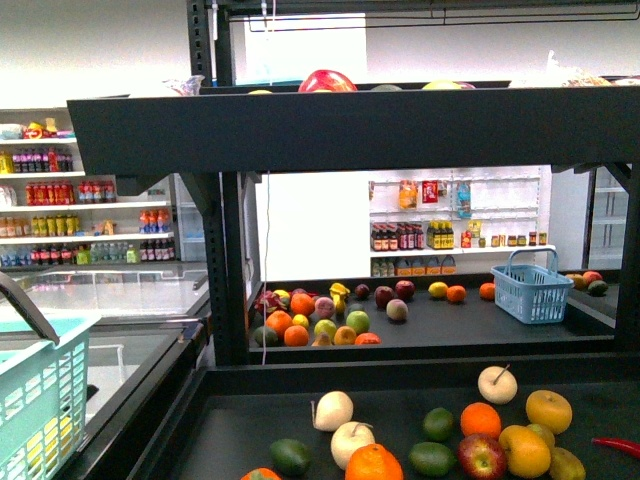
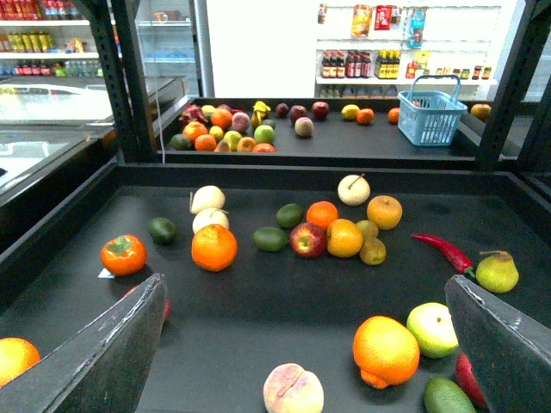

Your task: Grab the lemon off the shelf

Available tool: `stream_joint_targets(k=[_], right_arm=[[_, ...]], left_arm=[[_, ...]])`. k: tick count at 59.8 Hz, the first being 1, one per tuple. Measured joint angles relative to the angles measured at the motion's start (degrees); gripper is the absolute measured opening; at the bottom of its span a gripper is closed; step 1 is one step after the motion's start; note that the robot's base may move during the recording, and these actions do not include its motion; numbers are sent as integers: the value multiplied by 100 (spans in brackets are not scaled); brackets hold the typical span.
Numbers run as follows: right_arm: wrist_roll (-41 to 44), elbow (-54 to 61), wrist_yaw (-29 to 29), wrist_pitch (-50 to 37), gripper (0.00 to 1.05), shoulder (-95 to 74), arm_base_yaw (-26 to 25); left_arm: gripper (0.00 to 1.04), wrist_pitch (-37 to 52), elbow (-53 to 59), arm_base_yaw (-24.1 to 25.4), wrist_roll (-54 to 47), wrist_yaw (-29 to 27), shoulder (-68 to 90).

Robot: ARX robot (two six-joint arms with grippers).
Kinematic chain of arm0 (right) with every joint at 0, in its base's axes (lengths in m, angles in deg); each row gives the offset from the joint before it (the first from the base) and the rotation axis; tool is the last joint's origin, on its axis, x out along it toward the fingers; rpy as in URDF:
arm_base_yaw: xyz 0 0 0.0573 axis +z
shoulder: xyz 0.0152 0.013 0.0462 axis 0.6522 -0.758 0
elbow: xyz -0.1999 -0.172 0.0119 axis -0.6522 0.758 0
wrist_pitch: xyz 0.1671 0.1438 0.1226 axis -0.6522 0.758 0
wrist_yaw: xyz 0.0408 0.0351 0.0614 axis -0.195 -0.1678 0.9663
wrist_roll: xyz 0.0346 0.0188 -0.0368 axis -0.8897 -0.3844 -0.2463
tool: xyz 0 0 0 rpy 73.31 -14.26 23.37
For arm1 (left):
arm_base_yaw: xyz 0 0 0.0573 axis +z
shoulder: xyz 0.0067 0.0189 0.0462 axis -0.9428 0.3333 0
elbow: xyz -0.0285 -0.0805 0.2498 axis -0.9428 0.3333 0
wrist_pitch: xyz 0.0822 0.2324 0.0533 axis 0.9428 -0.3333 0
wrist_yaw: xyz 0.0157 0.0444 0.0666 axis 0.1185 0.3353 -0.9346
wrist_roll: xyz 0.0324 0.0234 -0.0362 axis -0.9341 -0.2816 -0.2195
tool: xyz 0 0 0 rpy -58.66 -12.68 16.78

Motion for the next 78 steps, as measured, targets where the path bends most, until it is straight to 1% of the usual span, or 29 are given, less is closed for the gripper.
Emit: stream_joint_targets(k=[1,3,4,6,8,9,12,13,15,19,21,25,26,30,52,78], right_arm=[[0,0,0,2,97,0,0],[0,0,0,0,97,0,0],[0,0,0,0,97,0,0],[0,0,0,0,97,0,0],[0,0,2,0,97,0,0],[0,0,2,0,97,0,0],[0,0,2,0,97,0,0],[0,0,2,0,97,0,0],[0,0,2,0,97,0,0],[0,0,-4,0,97,0,0],[0,0,-13,0,97,0,0],[0,0,-7,0,97,0,0],[0,0,-4,0,97,0,0],[-2,0,2,0,97,0,0],[0,0,0,0,97,0,0],[0,0,2,0,97,0,0]], left_arm=[[95,31,142,-74,-275,61,-212],[88,433,551,-251,-922,179,-673],[87,533,658,-313,-1008,175,-798],[80,732,1091,-584,-1703,-31,-1346],[72,671,1537,-927,-2387,-330,-1954],[71,636,1650,-1029,-2455,-444,-2109],[60,367,2312,-1655,-3045,-1010,-3001],[56,262,2522,-1810,-3174,-1088,-3292],[51,92,2815,-1954,-3342,-1106,-3713],[37,-424,3438,-2039,-3589,-1237,-4758],[31,-551,3626,-2037,-3633,-1294,-5099],[17,-750,3919,-2055,-3716,-1290,-5775],[15,-791,3943,-2055,-3724,-1290,-5849],[2,-835,4179,-2055,-3746,-1290,-6266],[3,-612,4988,-2055,-3797,-1283,-6787],[3,-531,5375,-2055,-3797,-1285,-7101]])
